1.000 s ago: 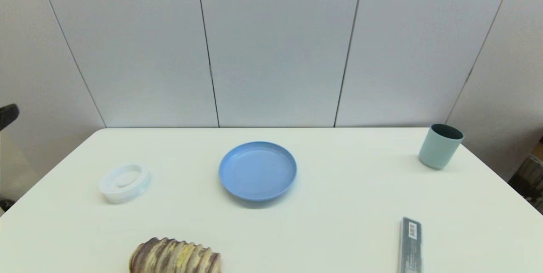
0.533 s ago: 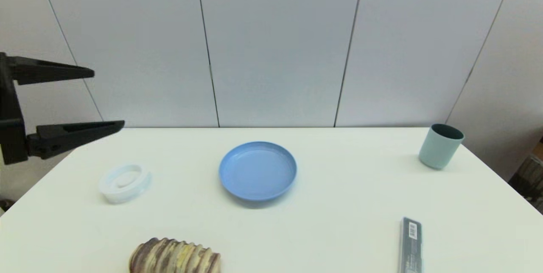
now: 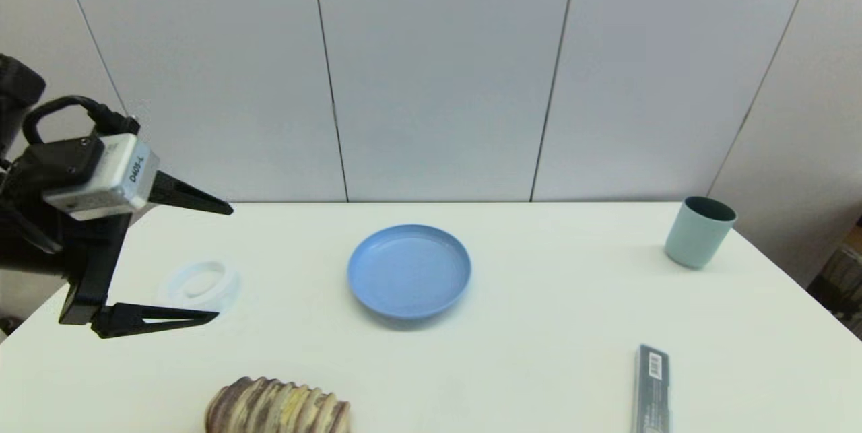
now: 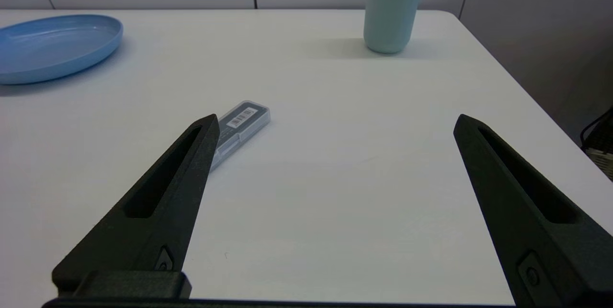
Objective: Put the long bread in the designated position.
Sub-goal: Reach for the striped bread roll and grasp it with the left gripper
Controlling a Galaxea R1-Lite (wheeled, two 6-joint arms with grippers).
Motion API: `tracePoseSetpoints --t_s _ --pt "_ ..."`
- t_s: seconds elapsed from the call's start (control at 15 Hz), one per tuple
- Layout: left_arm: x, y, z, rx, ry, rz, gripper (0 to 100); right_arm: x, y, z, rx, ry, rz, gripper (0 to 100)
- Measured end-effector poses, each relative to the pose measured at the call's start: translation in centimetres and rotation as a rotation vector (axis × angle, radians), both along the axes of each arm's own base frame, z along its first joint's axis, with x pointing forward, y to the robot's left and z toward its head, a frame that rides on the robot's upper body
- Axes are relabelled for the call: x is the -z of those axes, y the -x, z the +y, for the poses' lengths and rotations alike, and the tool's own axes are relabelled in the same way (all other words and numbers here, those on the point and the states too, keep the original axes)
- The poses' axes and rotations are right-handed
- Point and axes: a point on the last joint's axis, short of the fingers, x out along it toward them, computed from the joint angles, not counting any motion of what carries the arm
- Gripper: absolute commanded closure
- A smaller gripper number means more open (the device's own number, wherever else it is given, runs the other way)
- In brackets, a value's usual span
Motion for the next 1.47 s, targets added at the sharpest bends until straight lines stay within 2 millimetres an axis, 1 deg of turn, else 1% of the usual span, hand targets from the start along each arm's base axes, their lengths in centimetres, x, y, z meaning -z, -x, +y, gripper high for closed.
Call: tracePoseSetpoints --t_s 0.2,0.33,0.47,0.67,0.8,1.27,1.33,1.47 --pt "1.7 -0.9 0.0 0.122 -0.102 0.018 100 0.0 0.0 0.0 0.000 0.000 0.000 0" --pt "3.0 -0.9 0.0 0.207 -0.151 0.092 100 0.0 0.0 0.0 0.000 0.000 -0.001 0" --pt "4.1 -0.6 0.0 0.242 -0.157 0.185 100 0.0 0.0 0.0 0.000 0.000 0.000 0" --pt "5.3 -0.5 0.0 0.275 -0.163 0.226 100 0.0 0.0 0.0 0.000 0.000 0.000 0" --pt "5.7 -0.5 0.0 0.300 -0.163 0.227 100 0.0 0.0 0.0 0.000 0.000 0.000 0" --pt "6.4 -1.0 -0.1 0.298 -0.159 0.268 100 0.0 0.0 0.0 0.000 0.000 0.000 0" --pt "6.5 -1.1 -0.1 0.299 -0.159 0.274 0 0.0 0.0 0.0 0.000 0.000 0.000 0" --pt "6.7 -1.1 0.0 0.301 -0.157 0.292 0 0.0 0.0 0.0 0.000 0.000 0.000 0"
